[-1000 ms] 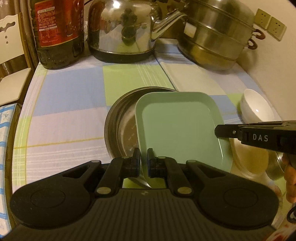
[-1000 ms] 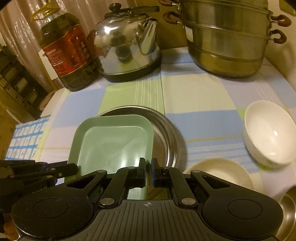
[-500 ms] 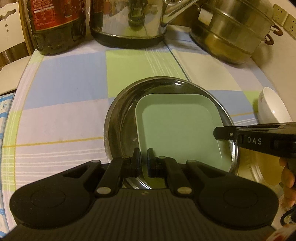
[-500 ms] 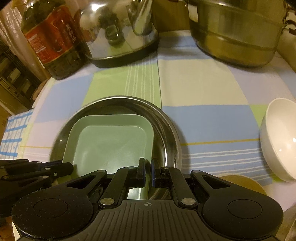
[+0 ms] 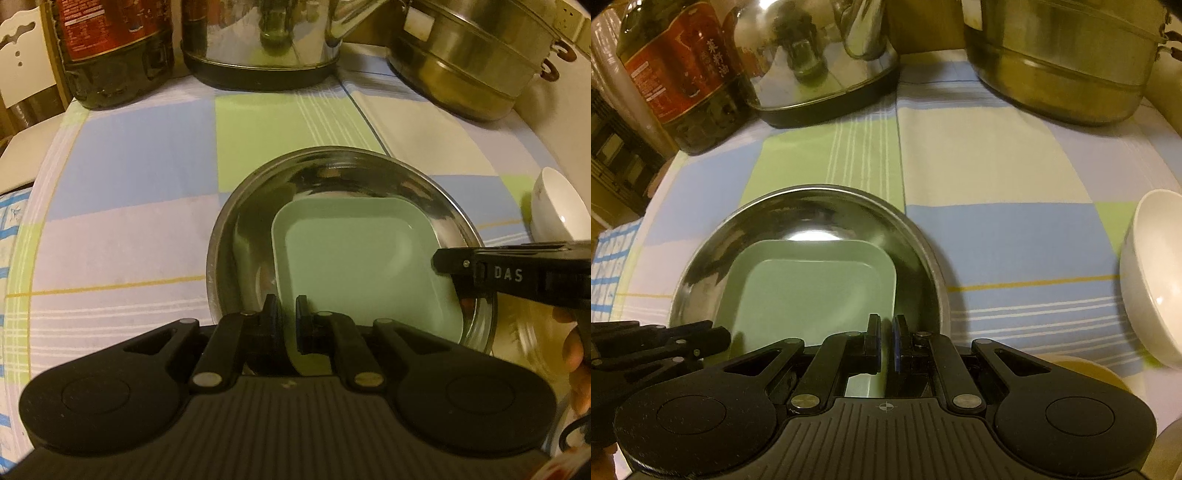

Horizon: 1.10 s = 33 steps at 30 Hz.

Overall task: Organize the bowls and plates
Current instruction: 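Open the left gripper and lift away from the green plate, then move the open left gripper toward the pink-flowered saucer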

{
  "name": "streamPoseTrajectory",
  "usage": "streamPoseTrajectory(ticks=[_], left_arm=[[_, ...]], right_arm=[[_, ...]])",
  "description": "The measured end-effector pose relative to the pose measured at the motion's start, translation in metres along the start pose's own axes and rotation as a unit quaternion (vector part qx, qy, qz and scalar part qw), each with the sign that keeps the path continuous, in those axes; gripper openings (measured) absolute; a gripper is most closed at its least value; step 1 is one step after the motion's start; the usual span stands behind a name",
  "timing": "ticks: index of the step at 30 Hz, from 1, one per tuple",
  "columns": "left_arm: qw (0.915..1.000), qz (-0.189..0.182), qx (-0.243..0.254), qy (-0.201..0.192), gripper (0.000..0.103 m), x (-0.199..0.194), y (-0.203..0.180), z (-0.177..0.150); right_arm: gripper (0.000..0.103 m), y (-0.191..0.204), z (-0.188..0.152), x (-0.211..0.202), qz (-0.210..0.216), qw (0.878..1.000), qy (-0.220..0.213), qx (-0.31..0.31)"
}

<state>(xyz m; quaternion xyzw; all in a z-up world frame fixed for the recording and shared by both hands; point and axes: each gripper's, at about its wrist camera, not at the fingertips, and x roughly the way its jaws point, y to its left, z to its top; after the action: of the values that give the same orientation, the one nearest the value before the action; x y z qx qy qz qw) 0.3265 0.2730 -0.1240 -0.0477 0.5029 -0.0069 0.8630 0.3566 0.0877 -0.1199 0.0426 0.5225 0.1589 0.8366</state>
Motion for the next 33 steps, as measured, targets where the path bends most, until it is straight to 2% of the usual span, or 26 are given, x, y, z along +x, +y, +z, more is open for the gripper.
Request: streamPoseTrajectory(ticks=[8,11,13,16,24,33], left_arm=[[0.9995,0.001,-0.002,-0.031,0.017,-0.03,-0.003,0.003],[0.9993,0.0,-0.004,-0.036,0.017,-0.043,-0.005,0.0],[0.9992,-0.001,-0.008,-0.04,0.018,-0.053,-0.006,-0.003],[0.9992,-0.001,-0.01,-0.038,0.019,-0.068,-0.007,-0.009],[0.9994,-0.002,-0.017,-0.03,0.019,-0.105,-0.016,-0.037],[0.9994,0.001,-0.025,-0.026,0.02,-0.138,-0.041,-0.08]], right_arm=[[0.008,-0.003,0.002,-0.029,0.02,0.999,-0.041,0.01],[0.012,-0.005,0.0,-0.043,0.033,0.998,-0.049,0.018],[0.023,-0.007,-0.002,-0.053,0.043,0.997,-0.055,0.02],[0.034,-0.008,-0.008,-0.071,0.057,0.996,-0.067,0.024],[0.037,-0.018,-0.035,-0.12,0.092,0.992,-0.08,0.043],[0.039,-0.035,-0.081,-0.169,0.113,0.989,-0.082,0.051]])
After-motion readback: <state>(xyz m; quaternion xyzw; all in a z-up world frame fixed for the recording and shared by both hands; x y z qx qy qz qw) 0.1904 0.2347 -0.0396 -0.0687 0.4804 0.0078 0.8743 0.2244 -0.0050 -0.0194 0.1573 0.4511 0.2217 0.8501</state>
